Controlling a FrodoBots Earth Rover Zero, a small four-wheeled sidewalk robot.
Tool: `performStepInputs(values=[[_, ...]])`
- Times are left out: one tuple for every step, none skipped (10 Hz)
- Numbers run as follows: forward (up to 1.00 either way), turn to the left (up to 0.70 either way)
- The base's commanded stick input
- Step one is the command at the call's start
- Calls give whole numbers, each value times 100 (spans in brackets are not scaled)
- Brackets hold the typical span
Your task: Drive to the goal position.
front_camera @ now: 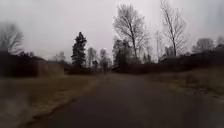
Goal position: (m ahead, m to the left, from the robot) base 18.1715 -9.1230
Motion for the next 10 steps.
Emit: performStepInputs(values=[[67,0],[67,0],[67,0],[67,0],[67,0],[67,0],[67,0],[67,0],[67,0],[67,0]])
